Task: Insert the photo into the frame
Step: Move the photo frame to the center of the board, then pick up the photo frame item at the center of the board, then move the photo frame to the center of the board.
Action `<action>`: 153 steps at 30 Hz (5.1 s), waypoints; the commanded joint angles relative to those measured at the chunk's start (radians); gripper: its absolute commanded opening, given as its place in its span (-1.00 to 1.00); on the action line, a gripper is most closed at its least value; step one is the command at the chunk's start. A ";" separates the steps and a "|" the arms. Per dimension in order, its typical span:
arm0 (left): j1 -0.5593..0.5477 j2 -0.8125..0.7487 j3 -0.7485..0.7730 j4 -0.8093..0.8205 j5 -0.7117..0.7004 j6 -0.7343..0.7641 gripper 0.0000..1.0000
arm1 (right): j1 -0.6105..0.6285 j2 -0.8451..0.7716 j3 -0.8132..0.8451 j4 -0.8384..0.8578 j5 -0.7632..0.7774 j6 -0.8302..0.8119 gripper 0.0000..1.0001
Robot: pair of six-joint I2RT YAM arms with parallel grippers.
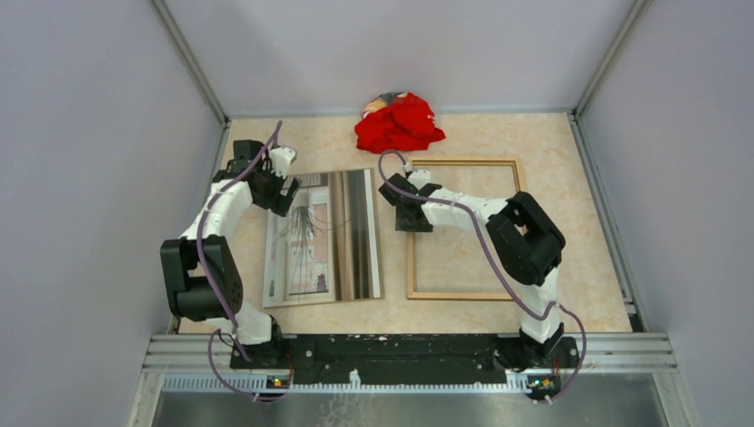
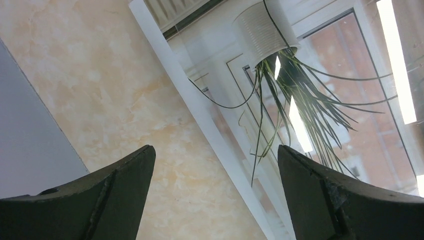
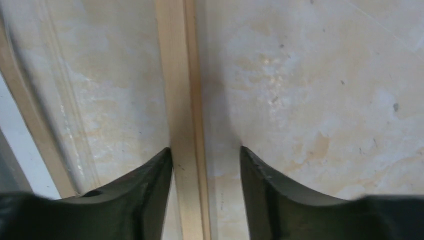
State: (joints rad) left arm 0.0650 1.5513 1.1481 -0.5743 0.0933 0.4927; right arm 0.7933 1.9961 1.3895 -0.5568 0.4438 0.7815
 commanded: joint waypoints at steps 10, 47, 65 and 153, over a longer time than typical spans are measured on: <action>0.141 0.105 0.107 0.030 -0.124 0.067 0.97 | 0.005 -0.138 0.152 0.011 -0.226 -0.158 0.58; 0.085 0.257 -0.055 0.205 -0.135 -0.074 0.65 | -0.148 0.180 0.109 0.296 -0.695 0.078 0.59; 0.065 0.275 -0.082 0.250 -0.215 -0.063 0.59 | -0.191 0.027 -0.146 0.808 -0.930 0.323 0.38; -0.666 0.612 0.587 -0.075 0.243 -0.442 0.88 | -0.790 -0.891 0.208 -0.537 -0.757 -0.342 -1.00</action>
State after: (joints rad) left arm -0.6014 2.1574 1.7000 -0.6662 0.2672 0.0956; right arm 0.0097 1.1038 1.5349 -1.0954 -0.3294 0.4477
